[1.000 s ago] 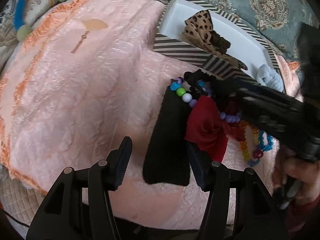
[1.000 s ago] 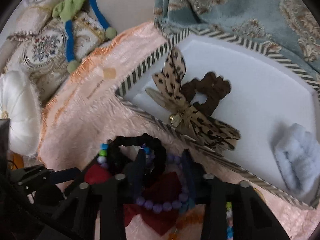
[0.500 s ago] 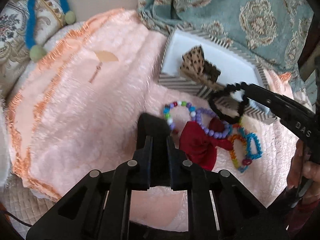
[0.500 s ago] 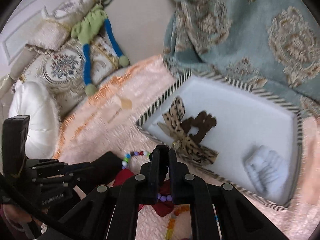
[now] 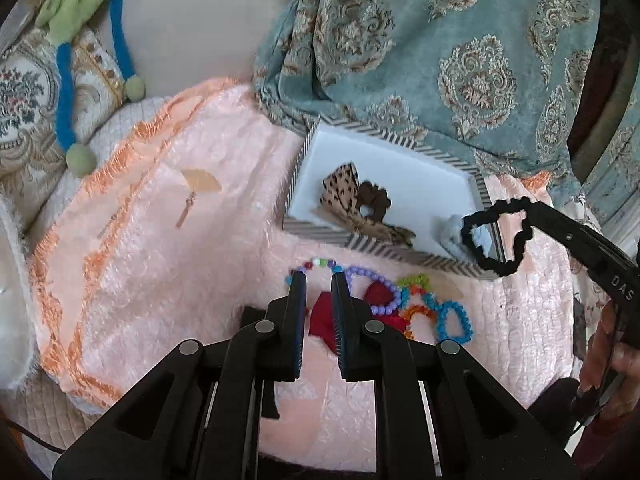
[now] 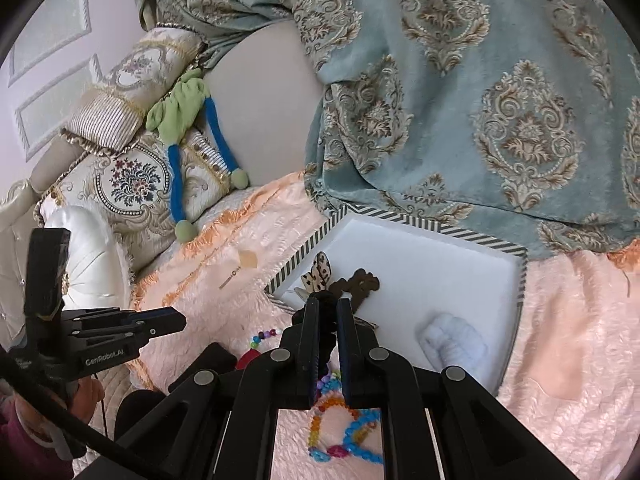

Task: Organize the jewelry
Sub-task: 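Carry the black clip and black scrunchie over the striped tray with both tools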

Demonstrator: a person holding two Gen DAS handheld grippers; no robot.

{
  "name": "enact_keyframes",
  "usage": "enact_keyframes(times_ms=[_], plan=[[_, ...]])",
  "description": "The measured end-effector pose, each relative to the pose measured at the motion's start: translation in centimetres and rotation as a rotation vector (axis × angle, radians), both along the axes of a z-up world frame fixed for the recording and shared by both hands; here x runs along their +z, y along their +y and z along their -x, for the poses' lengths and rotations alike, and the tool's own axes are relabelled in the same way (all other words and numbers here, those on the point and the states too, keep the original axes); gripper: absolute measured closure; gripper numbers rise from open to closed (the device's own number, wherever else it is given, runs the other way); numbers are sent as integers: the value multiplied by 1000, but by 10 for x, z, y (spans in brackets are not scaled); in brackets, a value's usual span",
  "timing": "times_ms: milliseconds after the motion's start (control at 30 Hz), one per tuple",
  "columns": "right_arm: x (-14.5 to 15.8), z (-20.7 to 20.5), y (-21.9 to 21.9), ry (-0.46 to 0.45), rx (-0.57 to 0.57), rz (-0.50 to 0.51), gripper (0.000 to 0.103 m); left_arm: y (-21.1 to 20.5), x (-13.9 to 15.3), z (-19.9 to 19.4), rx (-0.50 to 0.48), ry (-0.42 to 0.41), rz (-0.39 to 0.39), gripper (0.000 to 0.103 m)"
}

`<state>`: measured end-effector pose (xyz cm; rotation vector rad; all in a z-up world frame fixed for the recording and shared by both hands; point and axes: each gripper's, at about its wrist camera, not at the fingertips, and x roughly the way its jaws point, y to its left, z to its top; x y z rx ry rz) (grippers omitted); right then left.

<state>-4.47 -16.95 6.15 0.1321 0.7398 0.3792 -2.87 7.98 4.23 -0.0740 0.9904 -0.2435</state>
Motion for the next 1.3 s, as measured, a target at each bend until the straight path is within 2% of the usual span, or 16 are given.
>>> enact_keyframes(times_ms=[33, 67, 100, 133, 167, 267, 433, 467, 500, 533, 600, 833, 1033, 1300], plan=[[0, 3, -1, 0, 0, 0, 95, 2, -4, 1, 1, 17, -4, 88], [-2, 4, -1, 3, 2, -1, 95, 5, -12, 1, 7, 45, -20, 76], [-3, 5, -2, 8, 3, -3, 95, 7, -19, 1, 14, 64, -35, 53], [-4, 5, -2, 10, 3, -3, 95, 10, -26, 2, 23, 82, -47, 46], [-6, 6, -2, 14, 2, -5, 95, 14, -34, 2, 36, 101, -56, 43], [-10, 5, -3, 24, 0, -13, 95, 23, -65, 0, 72, 173, -87, 43], [-10, 6, -2, 28, 2, -13, 95, 20, -109, -1, 60, 248, -182, 44], [-10, 6, -2, 27, 4, -11, 95, 18, -115, -1, 50, 257, -183, 52], [-10, 6, -2, 26, 5, -9, 95, 17, -119, -1, 46, 261, -174, 74], [-9, 7, -2, 24, 6, -8, 95, 18, -120, -1, 52, 263, -167, 76], [-6, 7, -3, 18, 7, -10, 95, 20, -113, 0, 60, 248, -127, 84], [8, 7, -14, -18, -17, -24, 95, 6, -48, 2, 25, 89, -81, 84], [18, 5, -24, -37, -36, -12, 95, -20, -6, -16, -7, -12, -91, 84], [28, 1, -34, -58, -56, -5, 95, -50, 21, -32, -25, -98, -109, 84]])
